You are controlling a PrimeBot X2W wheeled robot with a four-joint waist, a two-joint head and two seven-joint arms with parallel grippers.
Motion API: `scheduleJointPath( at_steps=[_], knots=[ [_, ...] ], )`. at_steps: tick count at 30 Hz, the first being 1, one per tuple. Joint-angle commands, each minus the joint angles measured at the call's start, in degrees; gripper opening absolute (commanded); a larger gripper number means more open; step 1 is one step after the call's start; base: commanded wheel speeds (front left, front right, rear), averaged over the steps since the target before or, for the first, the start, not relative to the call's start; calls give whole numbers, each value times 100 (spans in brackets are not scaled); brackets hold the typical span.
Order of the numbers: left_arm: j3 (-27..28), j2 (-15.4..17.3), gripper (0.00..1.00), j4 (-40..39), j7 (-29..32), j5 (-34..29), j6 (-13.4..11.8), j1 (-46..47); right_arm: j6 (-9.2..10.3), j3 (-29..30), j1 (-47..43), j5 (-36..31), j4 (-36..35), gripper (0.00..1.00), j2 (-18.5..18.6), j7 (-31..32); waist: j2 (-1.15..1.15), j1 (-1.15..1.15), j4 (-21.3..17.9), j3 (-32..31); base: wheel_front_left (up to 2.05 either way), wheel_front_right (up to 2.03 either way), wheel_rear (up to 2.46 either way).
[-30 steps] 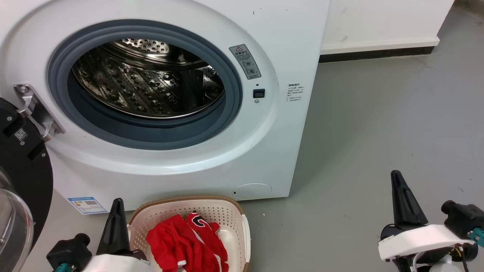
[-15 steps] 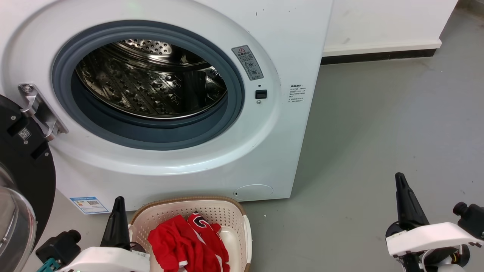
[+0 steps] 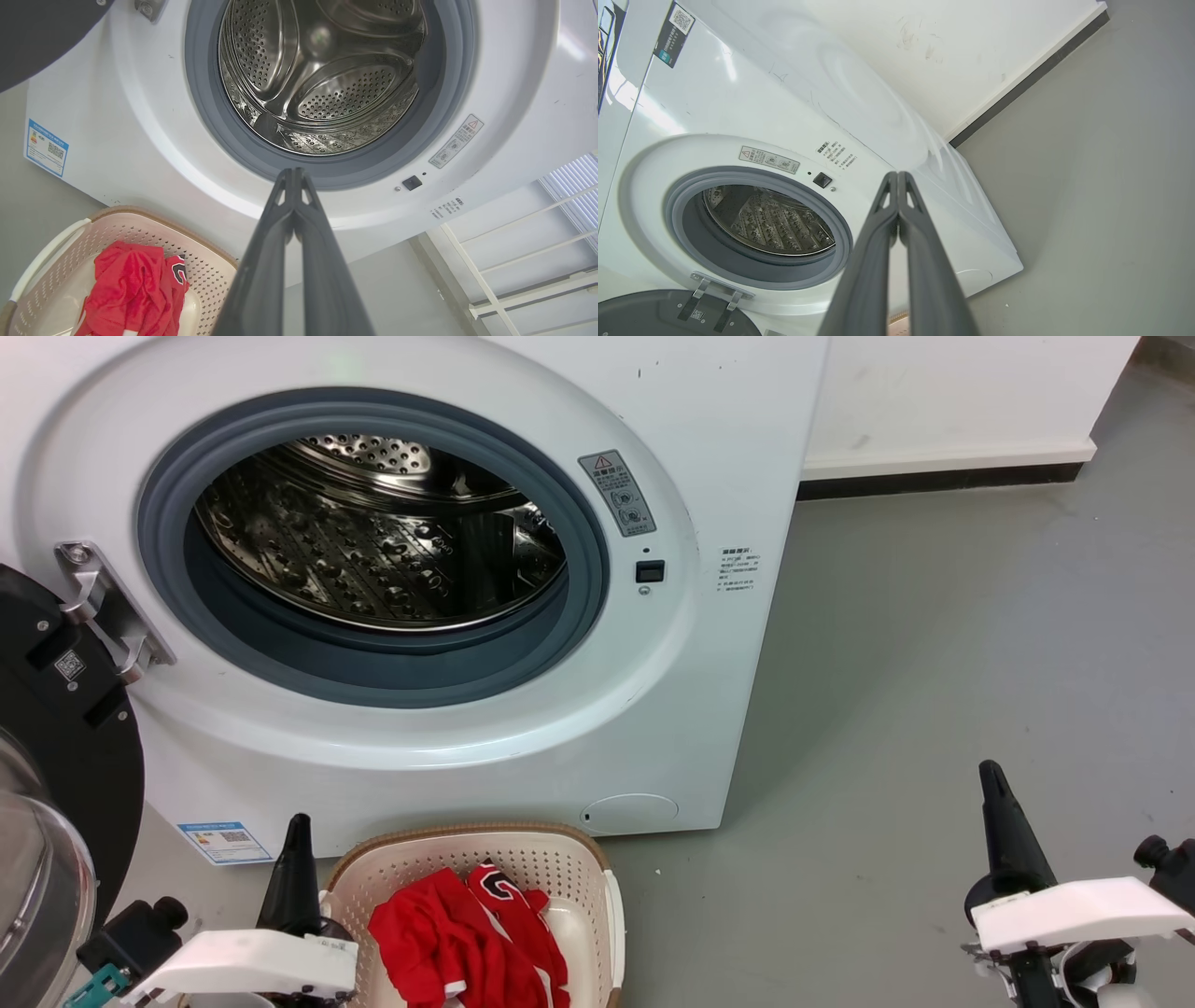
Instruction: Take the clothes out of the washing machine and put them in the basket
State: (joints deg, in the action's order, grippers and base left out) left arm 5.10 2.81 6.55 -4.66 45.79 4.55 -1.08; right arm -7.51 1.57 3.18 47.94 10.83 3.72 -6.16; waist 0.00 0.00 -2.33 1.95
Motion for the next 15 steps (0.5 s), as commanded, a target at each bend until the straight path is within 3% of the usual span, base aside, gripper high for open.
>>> scheduleJointPath(
  at_steps=[1, 15],
  knots=[
    [20, 8, 0, -21, 53, 245, 52, 148, 1, 30, 142, 254, -45, 0, 54, 56, 0, 0, 6, -5, 0, 0, 0],
    [47, 9, 0, 143, 284, 1185, 103, 289, 1, 83, 192, 1185, 33, 0, 62, 276, 0, 0, 43, -32, 0, 0, 0]
  ],
)
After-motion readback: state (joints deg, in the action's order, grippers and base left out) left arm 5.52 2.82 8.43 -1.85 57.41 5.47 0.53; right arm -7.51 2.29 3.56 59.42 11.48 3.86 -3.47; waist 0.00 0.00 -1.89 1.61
